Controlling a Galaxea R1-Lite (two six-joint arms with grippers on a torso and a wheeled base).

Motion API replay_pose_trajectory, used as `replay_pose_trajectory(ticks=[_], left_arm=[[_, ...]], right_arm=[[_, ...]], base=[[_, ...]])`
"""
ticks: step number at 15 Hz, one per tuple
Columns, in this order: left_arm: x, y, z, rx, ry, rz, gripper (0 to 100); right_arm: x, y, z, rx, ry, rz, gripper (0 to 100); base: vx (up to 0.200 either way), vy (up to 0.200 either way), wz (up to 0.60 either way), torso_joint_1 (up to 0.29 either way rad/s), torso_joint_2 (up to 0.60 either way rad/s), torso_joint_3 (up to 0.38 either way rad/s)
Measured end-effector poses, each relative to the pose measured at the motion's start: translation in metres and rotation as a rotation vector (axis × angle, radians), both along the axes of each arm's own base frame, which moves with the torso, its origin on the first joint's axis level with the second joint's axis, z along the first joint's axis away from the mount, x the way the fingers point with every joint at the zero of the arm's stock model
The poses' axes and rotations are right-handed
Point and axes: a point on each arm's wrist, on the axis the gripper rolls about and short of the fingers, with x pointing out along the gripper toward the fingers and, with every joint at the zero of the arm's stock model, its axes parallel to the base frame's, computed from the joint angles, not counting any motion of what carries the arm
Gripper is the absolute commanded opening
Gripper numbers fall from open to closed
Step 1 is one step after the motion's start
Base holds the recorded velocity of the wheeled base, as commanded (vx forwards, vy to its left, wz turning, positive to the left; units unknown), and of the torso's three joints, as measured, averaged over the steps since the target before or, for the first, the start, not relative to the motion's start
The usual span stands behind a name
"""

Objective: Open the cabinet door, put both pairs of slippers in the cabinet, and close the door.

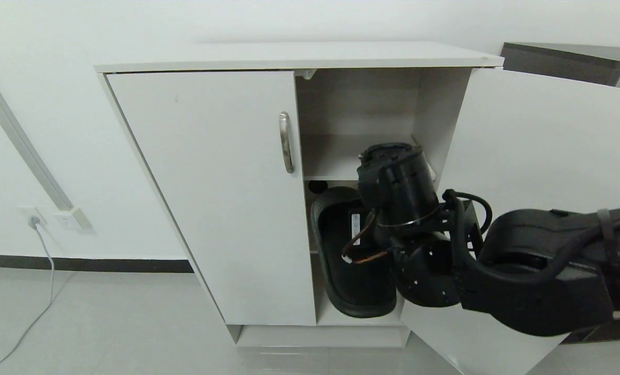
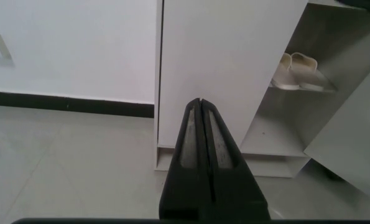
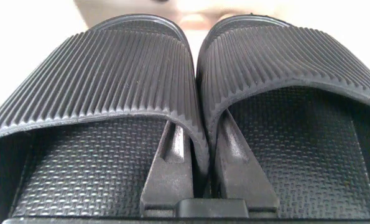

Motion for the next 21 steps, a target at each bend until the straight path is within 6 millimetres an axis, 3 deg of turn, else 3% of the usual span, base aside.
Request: replay_pose_trajectory(ticks=[3,7,17,21], left_arm=[[0.0,0.0,0.0,0.0,0.0,0.0,0],[0.0,0.0,0.0,0.001,0.0,0.0,0],[0.0,0.0,0.0,0.001,0.0,-0.002,0],[0.0,0.0,0.0,0.001,0.0,-0.002,0]], right_arm=[[0.018,-0.006,0.01,0.003,-0.008,-0.063,0],[0.024,-0.006,0.011,0.004,-0.014,-0.076,0],[0.028,-0.004,0.011,0.005,-0.025,-0.075,0],[0.044,0.001,0.006,-0.003,-0.035,-0.086,0]], base=[[0.0,0.0,0.0,0.0,0.0,0.0],[0.0,0.0,0.0,0.0,0.0,0.0],[0.2,0.0,0.0,0.004,0.0,0.004],[0.0,0.0,0.0,0.0,0.0,0.0]])
